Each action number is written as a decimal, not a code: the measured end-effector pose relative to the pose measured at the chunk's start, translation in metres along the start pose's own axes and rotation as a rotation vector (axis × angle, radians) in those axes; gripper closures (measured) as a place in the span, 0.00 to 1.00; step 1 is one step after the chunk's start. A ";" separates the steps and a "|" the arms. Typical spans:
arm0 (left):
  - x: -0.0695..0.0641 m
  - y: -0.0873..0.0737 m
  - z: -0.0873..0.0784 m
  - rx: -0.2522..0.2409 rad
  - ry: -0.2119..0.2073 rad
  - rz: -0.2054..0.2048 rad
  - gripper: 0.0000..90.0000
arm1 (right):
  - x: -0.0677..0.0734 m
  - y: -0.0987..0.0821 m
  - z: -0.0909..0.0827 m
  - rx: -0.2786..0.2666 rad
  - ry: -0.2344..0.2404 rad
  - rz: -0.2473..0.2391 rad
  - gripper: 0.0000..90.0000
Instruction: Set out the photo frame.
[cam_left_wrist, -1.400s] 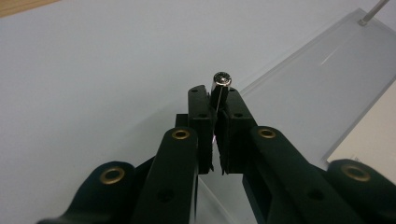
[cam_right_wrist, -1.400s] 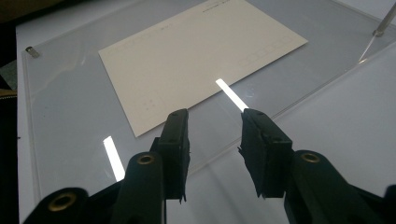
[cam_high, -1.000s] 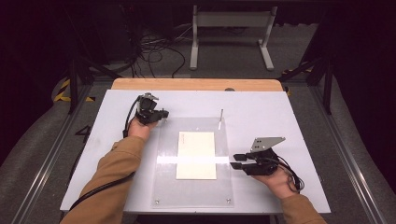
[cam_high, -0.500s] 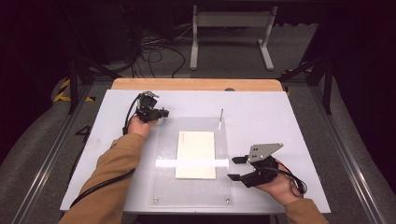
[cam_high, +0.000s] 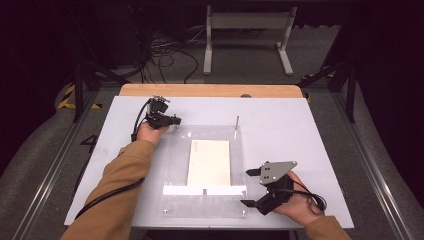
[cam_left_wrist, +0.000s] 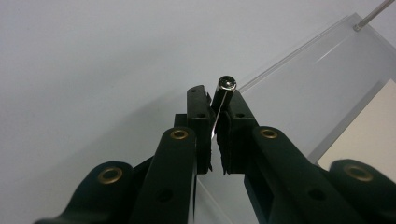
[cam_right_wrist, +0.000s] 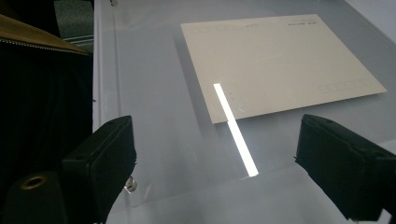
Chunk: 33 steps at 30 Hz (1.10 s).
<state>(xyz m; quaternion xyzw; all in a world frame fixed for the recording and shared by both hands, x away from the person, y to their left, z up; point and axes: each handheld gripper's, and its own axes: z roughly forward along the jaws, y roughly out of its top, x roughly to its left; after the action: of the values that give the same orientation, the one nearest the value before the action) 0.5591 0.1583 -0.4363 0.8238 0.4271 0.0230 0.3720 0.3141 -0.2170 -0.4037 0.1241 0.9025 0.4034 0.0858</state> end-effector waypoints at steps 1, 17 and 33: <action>0.000 0.000 0.000 -0.001 -0.003 -0.008 0.94 | 0.001 0.000 0.000 0.004 -0.001 -0.002 0.12; 0.002 0.002 0.000 0.008 -0.005 -0.021 0.93 | 0.018 -0.005 0.015 0.072 0.006 -0.076 0.02; 0.002 0.002 0.001 0.002 -0.018 -0.044 0.93 | 0.031 -0.010 0.034 0.159 0.000 -0.167 0.01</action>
<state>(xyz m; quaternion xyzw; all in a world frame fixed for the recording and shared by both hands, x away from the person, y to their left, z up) 0.5623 0.1586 -0.4364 0.8147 0.4419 0.0070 0.3755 0.2915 -0.1901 -0.4352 0.0550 0.9388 0.3220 0.1091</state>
